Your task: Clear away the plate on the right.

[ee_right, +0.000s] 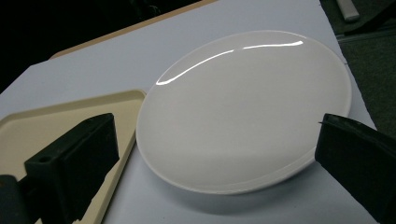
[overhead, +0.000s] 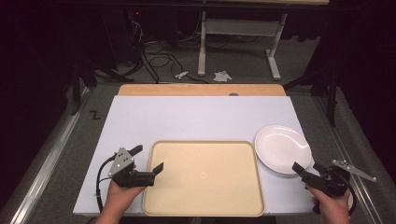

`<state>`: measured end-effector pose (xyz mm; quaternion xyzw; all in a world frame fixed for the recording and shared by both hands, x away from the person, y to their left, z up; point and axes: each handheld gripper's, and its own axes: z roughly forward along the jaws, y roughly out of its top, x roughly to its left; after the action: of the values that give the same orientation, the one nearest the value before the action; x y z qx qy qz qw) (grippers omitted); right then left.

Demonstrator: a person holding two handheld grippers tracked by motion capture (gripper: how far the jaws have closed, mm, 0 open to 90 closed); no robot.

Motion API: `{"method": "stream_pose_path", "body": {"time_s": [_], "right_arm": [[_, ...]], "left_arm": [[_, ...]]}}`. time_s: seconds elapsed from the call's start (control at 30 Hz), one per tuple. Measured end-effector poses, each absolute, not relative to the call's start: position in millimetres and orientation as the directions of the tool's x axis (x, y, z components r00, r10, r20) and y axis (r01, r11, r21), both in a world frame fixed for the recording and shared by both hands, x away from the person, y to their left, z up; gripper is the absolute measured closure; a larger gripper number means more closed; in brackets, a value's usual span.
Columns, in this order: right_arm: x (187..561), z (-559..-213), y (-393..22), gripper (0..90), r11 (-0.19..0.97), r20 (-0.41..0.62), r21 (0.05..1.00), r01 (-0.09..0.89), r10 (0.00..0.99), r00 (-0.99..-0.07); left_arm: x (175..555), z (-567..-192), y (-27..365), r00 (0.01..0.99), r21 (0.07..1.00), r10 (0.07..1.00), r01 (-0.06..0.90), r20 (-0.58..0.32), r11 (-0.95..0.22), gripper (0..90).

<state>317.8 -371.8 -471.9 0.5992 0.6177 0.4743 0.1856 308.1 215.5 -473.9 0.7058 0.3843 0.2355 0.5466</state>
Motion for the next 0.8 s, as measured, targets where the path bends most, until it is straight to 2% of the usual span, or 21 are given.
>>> {"method": "stream_pose_path", "body": {"time_s": [0.5, 0.8], "right_arm": [[322.5, -485.0, -378.8, 0.5, -0.31, 0.499, 0.699, 0.645, 0.857, -0.127], [325.0, -494.7, -389.4, 1.8, -0.453, 0.645, 0.583, 0.675, 0.763, -0.045]], "left_arm": [[307.7, -473.7, 214.7, 0.603, 0.951, 0.793, 0.286, -0.085, -0.116, 0.8], [306.9, -473.8, 214.7, 0.606, 0.95, 0.791, 0.287, -0.083, -0.12, 1.0]]}}
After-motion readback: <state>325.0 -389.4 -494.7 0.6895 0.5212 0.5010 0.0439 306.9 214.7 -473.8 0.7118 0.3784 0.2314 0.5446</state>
